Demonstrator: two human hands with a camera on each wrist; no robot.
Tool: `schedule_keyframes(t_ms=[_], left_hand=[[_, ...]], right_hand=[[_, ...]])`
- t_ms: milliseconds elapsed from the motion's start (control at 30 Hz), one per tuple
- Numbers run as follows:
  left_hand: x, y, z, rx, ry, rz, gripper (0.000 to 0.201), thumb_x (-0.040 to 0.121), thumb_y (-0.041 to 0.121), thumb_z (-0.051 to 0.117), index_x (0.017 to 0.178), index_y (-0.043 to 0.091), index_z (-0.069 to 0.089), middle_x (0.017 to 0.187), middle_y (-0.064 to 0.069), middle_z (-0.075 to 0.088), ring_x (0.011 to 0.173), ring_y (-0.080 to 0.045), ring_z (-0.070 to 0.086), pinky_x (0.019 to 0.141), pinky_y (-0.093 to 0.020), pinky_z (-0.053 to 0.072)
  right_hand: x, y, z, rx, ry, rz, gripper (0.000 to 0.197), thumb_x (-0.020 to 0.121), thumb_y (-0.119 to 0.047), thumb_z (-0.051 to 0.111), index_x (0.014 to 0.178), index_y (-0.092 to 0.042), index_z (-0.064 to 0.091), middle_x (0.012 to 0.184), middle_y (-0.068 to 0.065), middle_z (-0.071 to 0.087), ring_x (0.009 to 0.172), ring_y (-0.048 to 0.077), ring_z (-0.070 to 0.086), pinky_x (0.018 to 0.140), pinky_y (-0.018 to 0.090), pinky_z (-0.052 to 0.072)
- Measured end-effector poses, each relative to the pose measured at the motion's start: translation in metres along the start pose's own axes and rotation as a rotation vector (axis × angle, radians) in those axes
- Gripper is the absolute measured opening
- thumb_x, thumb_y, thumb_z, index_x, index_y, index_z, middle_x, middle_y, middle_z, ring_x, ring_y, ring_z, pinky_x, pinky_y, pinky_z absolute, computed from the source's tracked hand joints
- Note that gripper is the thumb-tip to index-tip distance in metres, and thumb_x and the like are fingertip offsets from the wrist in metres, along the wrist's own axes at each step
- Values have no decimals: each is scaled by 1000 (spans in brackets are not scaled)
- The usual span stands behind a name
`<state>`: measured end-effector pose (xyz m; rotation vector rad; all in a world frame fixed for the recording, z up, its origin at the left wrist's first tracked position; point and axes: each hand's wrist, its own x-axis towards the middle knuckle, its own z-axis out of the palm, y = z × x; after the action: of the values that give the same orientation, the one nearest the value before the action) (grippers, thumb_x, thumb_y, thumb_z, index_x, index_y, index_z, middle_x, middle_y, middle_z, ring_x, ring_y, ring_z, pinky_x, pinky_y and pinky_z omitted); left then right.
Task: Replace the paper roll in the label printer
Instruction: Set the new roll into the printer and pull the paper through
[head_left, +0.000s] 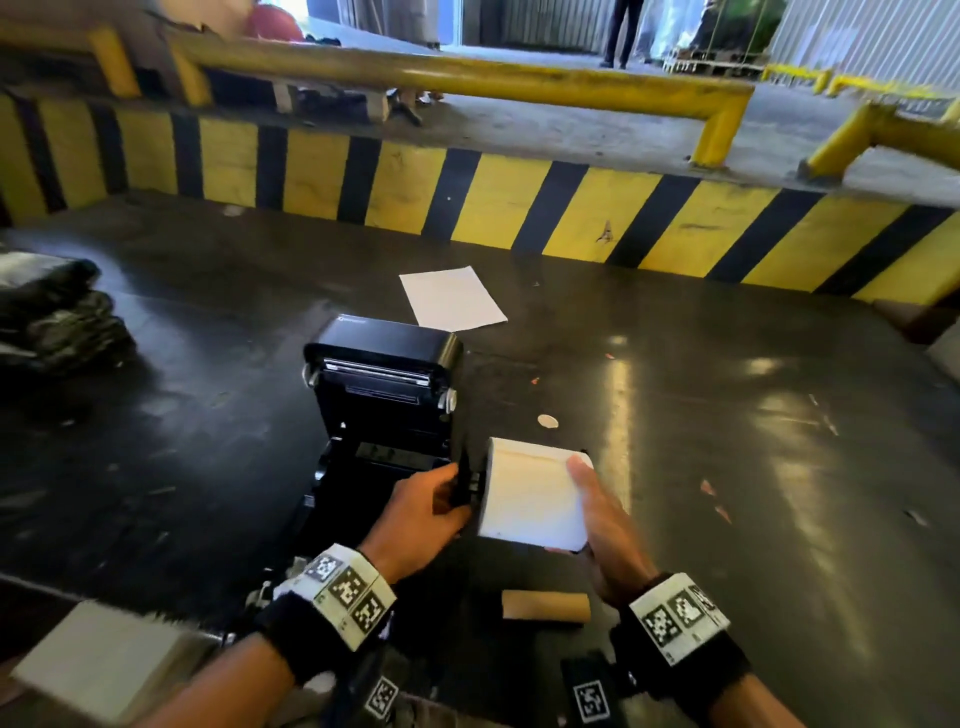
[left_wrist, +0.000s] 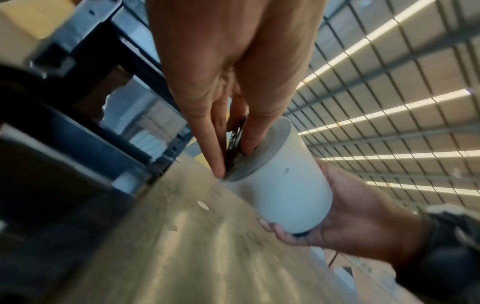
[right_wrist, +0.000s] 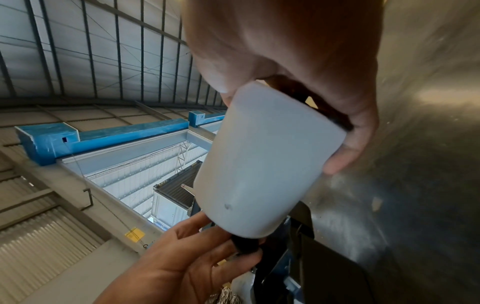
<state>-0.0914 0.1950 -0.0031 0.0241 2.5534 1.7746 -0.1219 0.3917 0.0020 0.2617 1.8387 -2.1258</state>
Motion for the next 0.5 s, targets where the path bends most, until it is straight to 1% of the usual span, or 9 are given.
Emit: schedule_keyframes(t_ms=[67,100,167,200,300,333,400,433,500], left_hand=[[-8,-4,-14,41,-31,38,45,84,4,64,126,19,56,112,0,70,99,-5,65,88,-29,54],[-11,-5,-20,62,-47,53,46,85,6,64,127,20,54,112,2,69,97,-1,65,87,-24,54],[-17,-9,-37,91,-92,49,45,85,5,62,127,20,53,106,5,68,86,8,64,79,-13,53],[-19,-13,-46,95,-109,38,45,85,3,60,126,21,54,104,5,67,83,7,64,76,-15,54],[-22,-20,-72,104,-153,31,45,85,2,53,126,20,54,111,-6,59,93,-17,65,80,-41,58],[-22,-24,-80,119,-180,49,46,86,4,52,128,21,52,113,-8,57,97,-22,64,81,-45,58],[-22,-32,-93,95,-222,51,43,89,4,51,129,20,53,117,-11,58,102,-24,64,81,-45,58],[-20,-34,-99,22,-213,4,39,91,3,49,128,16,54,118,-12,60,100,-23,65,79,-42,59],[-17,-36,-114,-132,-177,-109,33,95,1,43,124,8,56,108,-13,66,89,-20,68,72,-33,61]], right_hand=[[-6,2,18,0,14,-18,29,92,-45,45,98,-24,64,104,11,71,97,29,67,77,47,55],[-8,4,26,4,27,-29,29,92,-44,45,98,-23,64,105,12,71,99,30,66,80,49,55],[-14,7,45,-3,59,-43,29,92,-41,47,99,-19,66,105,13,71,98,30,67,88,53,53],[-16,9,55,-9,74,-47,29,92,-40,48,100,-18,66,105,14,71,97,29,67,89,54,53],[-21,16,80,21,114,-57,28,92,-36,50,102,-14,64,107,14,70,95,28,68,87,48,55],[-23,16,88,25,120,-64,26,93,-33,50,102,-13,64,107,14,70,92,27,67,83,44,55],[-26,18,106,19,127,-78,24,93,-29,50,104,-10,62,107,16,68,88,25,65,77,37,54],[-27,18,114,15,131,-85,22,94,-27,49,102,-10,62,105,16,67,86,24,65,73,33,55],[-28,18,132,20,126,-110,19,95,-24,48,96,-11,61,98,14,67,79,19,63,61,24,57]])
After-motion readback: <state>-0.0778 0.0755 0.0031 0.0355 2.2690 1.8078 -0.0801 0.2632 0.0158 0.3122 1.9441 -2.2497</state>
